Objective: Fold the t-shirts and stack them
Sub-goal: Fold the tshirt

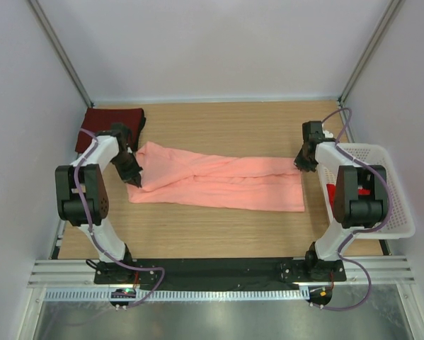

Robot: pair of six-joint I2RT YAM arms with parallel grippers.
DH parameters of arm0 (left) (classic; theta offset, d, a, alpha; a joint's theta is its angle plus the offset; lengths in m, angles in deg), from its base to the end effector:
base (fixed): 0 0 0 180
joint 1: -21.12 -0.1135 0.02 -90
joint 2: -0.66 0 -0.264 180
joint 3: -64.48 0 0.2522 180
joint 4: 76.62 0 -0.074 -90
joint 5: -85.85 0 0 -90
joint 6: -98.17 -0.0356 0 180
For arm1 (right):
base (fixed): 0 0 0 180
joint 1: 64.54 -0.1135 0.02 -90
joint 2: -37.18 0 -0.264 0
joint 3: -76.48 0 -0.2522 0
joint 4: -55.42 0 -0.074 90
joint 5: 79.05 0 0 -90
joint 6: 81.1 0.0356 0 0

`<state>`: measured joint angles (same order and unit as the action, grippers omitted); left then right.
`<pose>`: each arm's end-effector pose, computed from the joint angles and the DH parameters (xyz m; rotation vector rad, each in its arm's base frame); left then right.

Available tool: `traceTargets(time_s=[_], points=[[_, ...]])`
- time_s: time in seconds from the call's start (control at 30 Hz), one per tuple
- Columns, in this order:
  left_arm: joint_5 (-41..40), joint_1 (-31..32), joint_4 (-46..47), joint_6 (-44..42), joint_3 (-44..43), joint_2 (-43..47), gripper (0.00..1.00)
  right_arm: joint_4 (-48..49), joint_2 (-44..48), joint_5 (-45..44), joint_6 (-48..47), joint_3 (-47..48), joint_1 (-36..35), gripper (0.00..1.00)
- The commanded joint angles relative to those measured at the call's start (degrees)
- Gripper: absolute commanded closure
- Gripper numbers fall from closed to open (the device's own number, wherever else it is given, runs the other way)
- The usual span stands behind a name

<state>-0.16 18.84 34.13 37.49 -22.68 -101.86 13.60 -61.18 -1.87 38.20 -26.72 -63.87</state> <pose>0.3305 0.0107 0.1954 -0.8293 2.9490 -0.1375 0.3415 -0.0119 0.1848 0.7490 2.5273 -0.1327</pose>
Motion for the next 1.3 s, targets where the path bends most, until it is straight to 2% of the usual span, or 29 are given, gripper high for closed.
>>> traceTargets(time_s=[0.0,0.4,0.47,0.5,0.53,0.57,0.6,0.7,0.77,0.87,0.9,0.93,1.07,1.17,1.27], points=[[-2.58,-0.35,1.08,-0.67,0.98,2.33,1.0,-1.74,1.07,-5.9,1.64,-1.26,1.09,0.99],[-3.64,0.0,1.78,-0.14,2.13,1.27,1.0,-1.83,2.13,-7.84,2.34,-3.81,1.09,0.98],[-5.38,0.0,1.43,-0.14,1.6,1.53,1.0,-2.18,2.39,-7.22,1.82,-3.72,1.09,0.94],[-5.74,-0.09,1.17,-0.14,1.16,1.79,0.99,-2.53,3.26,-6.78,1.55,-3.63,1.09,0.89],[-6.09,-0.09,0.73,0.03,0.73,1.88,0.92,-2.88,3.79,-6.08,1.55,-3.28,1.09,0.86],[-6.45,0.0,0.12,0.03,-0.58,2.15,0.9,-3.41,4.23,-5.29,1.46,-2.93,1.09,0.82],[-6.71,0.0,-0.06,0.03,-1.29,2.58,0.84,-4.28,5.45,-3.55,1.46,-2.23,1.0,0.74],[-6.54,0.0,-0.5,0.47,-5.25,3.11,0.74,-6.3,7.13,-2.21,1.99,-0.74,0.65,0.66],[-5.4,0.26,-0.33,0.82,-7.62,3.47,0.73,-7.19,7.31,-2.21,1.99,0.05,0.13,0.65],[2.22,1.14,1.86,1.0,-11.4,2.68,0.7,-7.02,7.49,-0.64,1.73,0.68,-0.31,0.66],[4.43,1.4,3.52,1.18,-12.8,2.15,0.69,-5.36,7.58,0.5,1.55,0.5,-0.4,0.7],[7.49,1.75,4.06,1.35,-13.51,1.37,0.69,-4.48,7.58,3.91,1.2,0.15,-0.49,0.71],[8.75,5.09,5.47,1.44,-17.9,-5.47,0.69,1.93,5.65,10.43,2.16,-1.17,-0.67,0.75],[8.41,6.85,5.82,1.09,-21.42,-9.26,0.69,6.76,2.84,10.54,1.55,-1.61,-0.67,0.8],[7.53,7.12,8.11,1.44,-23.18,-14.09,0.69,10.64,0.55,9.75,-0.02,-2.05,-0.67,0.81]])
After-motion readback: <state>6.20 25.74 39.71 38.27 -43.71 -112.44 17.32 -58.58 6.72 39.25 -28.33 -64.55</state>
